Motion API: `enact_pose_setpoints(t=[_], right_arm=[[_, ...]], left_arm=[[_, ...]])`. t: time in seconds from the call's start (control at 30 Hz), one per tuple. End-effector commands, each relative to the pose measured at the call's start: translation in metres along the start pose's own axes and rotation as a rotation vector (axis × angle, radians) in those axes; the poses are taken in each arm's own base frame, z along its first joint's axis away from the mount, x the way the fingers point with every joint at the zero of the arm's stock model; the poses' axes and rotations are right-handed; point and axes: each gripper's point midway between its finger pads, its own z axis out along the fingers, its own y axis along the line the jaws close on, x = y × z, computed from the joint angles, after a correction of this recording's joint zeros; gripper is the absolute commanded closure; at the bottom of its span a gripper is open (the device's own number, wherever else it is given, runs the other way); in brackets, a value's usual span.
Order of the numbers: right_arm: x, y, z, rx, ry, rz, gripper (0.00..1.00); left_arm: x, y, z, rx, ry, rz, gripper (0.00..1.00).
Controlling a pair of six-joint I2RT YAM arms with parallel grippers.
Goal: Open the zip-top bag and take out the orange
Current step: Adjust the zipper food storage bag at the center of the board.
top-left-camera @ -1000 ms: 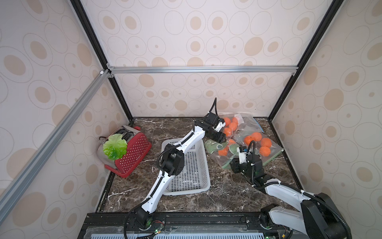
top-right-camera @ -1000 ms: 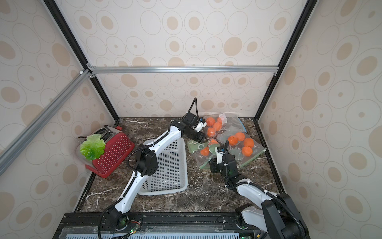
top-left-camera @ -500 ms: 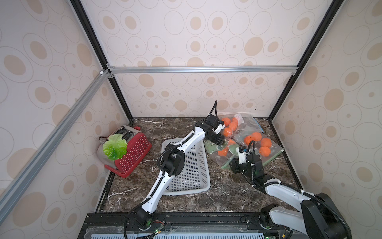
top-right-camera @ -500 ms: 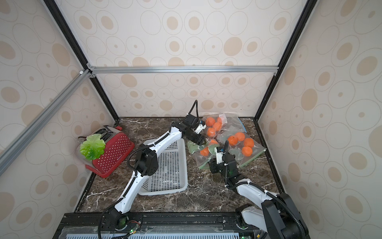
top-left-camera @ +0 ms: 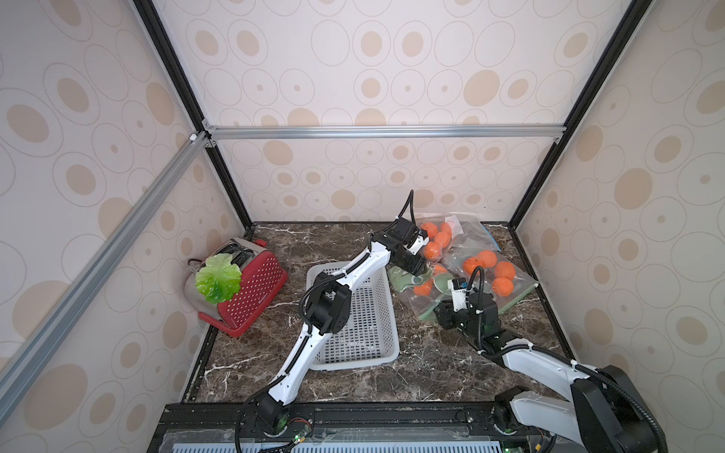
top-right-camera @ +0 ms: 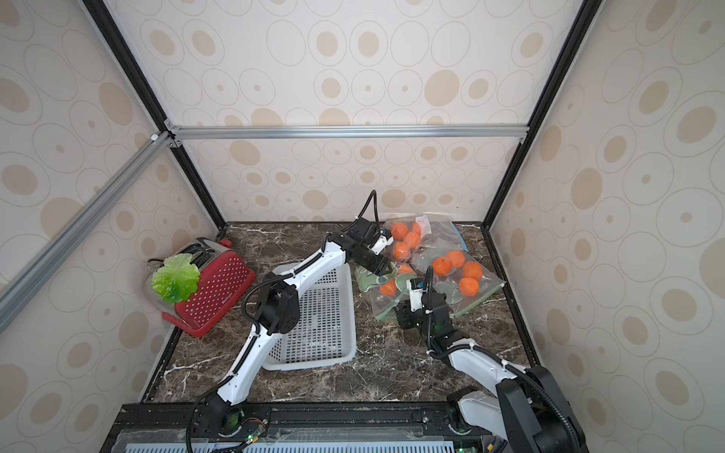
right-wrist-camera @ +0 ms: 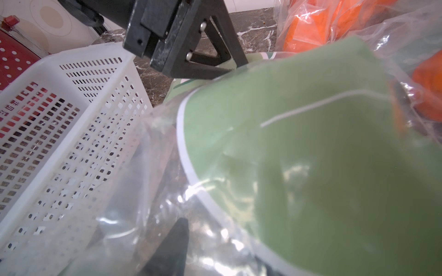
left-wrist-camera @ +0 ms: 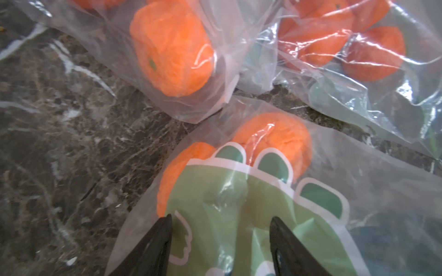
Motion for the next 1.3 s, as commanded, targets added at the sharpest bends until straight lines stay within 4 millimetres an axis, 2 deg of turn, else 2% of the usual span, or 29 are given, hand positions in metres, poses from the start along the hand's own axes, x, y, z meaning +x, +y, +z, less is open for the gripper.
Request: enact_pose_setpoints(t=[0.0, 0.13, 0.17, 0.23, 0.3, 0.4, 0.53, 0.57, 0.73, 0.93, 1.07, 1.27], right_arm=[[-0.009, 0.002, -0.001, -0.004, -0.015, -0.006, 0.52], [-0.009, 0.002, -0.003, -0.001, -0.015, -0.008, 0.52], [-0.009, 0.001, -0.003, 0.0, -0.017, -0.007, 0.52], [-0.008, 0.001, -0.004, 0.002, -0.016, -0.007, 0.51], [-0.009, 0.001, -0.005, 0.002, -0.019, -0.008, 0.51], [-0.011, 0.001, -0.006, 0.005, -0.023, -0.01, 0.51], [-0.012, 0.001, -0.008, 0.01, -0.025, -0.013, 0.5], [-0.012, 0.001, -0.008, 0.01, -0.025, -0.012, 0.5], [-0.008, 0.0, -0.008, 0.012, -0.019, -0.011, 0.5], [-0.007, -0.001, -0.009, 0.018, -0.022, -0.019, 0.49], [-0.008, -0.002, -0.011, 0.023, -0.034, -0.025, 0.45], [-0.014, -0.002, -0.014, 0.02, -0.099, -0.03, 0.41]], left_arm=[[0.013, -0.019, 0.009, 0.115, 0.045, -0.016, 0.37], [0.018, -0.01, 0.011, 0.07, 0.059, -0.012, 0.35], [0.02, -0.009, 0.012, 0.065, 0.066, -0.011, 0.37], [0.023, -0.008, 0.014, 0.06, 0.076, -0.017, 0.45], [0.026, -0.006, 0.014, 0.05, 0.085, -0.027, 0.6], [0.029, -0.005, 0.013, 0.044, 0.092, -0.029, 0.75], [0.023, -0.007, 0.003, 0.034, 0.076, -0.02, 0.97], [0.018, -0.008, -0.002, 0.026, 0.062, -0.018, 1.0], [-0.015, -0.022, -0.034, 0.039, -0.053, -0.014, 1.0], [-0.053, -0.043, -0.084, 0.058, -0.217, 0.024, 1.0], [-0.059, -0.057, -0.103, 0.099, -0.255, 0.031, 1.0], [-0.058, -0.076, -0.116, 0.125, -0.266, 0.073, 1.0]])
